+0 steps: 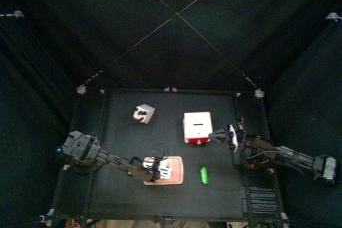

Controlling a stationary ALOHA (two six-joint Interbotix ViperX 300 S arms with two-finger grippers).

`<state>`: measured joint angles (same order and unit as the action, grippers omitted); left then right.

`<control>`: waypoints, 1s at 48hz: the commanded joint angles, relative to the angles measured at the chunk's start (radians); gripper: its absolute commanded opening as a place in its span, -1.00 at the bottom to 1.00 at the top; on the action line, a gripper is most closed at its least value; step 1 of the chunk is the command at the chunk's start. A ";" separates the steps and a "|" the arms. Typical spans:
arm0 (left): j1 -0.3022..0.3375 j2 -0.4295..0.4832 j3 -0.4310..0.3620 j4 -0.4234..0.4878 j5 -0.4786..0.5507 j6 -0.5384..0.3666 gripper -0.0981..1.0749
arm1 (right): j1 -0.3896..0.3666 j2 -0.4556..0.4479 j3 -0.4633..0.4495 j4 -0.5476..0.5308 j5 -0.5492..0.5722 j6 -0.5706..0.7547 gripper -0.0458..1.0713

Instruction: Grab cleaver

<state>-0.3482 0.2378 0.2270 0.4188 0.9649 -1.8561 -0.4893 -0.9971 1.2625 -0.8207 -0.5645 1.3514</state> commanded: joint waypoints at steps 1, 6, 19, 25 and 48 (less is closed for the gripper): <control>0.006 -0.048 0.000 0.005 0.003 0.028 0.71 | 0.003 0.008 -0.009 0.005 -0.005 -0.002 -0.08; 0.008 -0.075 0.003 -0.002 0.003 0.114 0.71 | 0.003 0.008 -0.009 0.003 -0.005 -0.002 -0.08; 0.034 -0.110 -0.035 -0.160 0.003 0.413 0.71 | -0.003 0.012 -0.009 0.005 -0.005 -0.002 -0.08; 0.057 -0.109 -0.077 -0.175 0.003 0.557 0.71 | -0.003 0.012 -0.009 0.003 -0.005 -0.002 -0.08; 0.120 -0.143 -0.318 -0.118 0.285 0.762 0.70 | -0.003 0.012 -0.009 0.005 -0.005 -0.002 -0.08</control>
<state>-0.2362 0.1227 -0.0291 0.2730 1.2026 -1.1029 -0.4924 -0.9940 1.2625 -0.8207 -0.5645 1.3514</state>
